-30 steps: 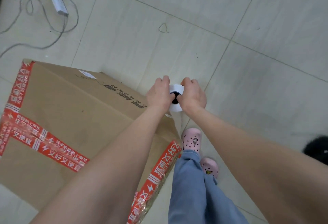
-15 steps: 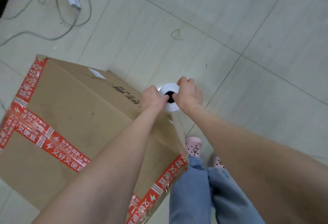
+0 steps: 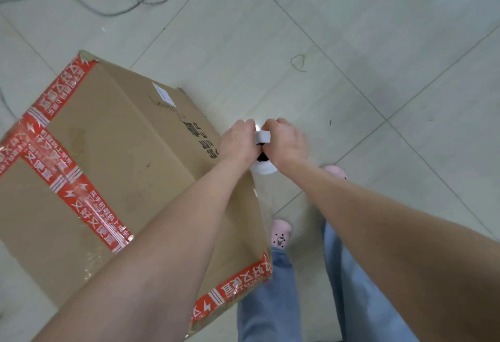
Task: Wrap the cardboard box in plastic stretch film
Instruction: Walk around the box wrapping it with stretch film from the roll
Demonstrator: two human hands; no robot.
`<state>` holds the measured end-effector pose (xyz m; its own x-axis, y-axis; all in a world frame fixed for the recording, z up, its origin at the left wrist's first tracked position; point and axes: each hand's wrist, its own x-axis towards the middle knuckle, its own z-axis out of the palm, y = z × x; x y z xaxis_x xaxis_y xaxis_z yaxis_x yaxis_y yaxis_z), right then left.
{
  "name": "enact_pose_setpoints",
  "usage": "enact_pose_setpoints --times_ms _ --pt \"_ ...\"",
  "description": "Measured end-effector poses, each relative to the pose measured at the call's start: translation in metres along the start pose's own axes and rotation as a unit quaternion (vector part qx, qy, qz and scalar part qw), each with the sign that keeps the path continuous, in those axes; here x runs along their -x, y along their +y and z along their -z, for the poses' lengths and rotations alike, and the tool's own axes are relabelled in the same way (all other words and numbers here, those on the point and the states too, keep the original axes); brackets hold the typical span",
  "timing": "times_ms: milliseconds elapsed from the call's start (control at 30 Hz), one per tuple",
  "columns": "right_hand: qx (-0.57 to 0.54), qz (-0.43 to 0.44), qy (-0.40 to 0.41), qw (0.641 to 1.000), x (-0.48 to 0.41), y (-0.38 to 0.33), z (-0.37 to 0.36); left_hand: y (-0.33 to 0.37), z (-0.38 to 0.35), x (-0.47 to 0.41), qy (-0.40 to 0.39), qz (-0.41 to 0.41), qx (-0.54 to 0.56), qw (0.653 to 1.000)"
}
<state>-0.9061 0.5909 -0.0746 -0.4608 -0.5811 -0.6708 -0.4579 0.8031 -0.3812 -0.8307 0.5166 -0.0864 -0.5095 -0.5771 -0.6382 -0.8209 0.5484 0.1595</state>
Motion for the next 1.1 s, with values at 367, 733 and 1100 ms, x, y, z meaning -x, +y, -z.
enact_pose_setpoints --times_ms 367,733,1100 --pt "-0.009 0.026 -0.058 0.998 -0.026 -0.030 -0.001 -0.035 0.015 0.007 0.013 0.203 0.100 0.974" --pt "0.192 0.228 -0.031 0.954 -0.051 -0.048 0.019 -0.024 0.022 -0.013 0.094 0.154 0.099 0.979" --pt "0.099 0.078 -0.078 0.989 -0.072 -0.056 0.029 -0.021 0.028 -0.025 0.079 0.293 0.202 0.931"
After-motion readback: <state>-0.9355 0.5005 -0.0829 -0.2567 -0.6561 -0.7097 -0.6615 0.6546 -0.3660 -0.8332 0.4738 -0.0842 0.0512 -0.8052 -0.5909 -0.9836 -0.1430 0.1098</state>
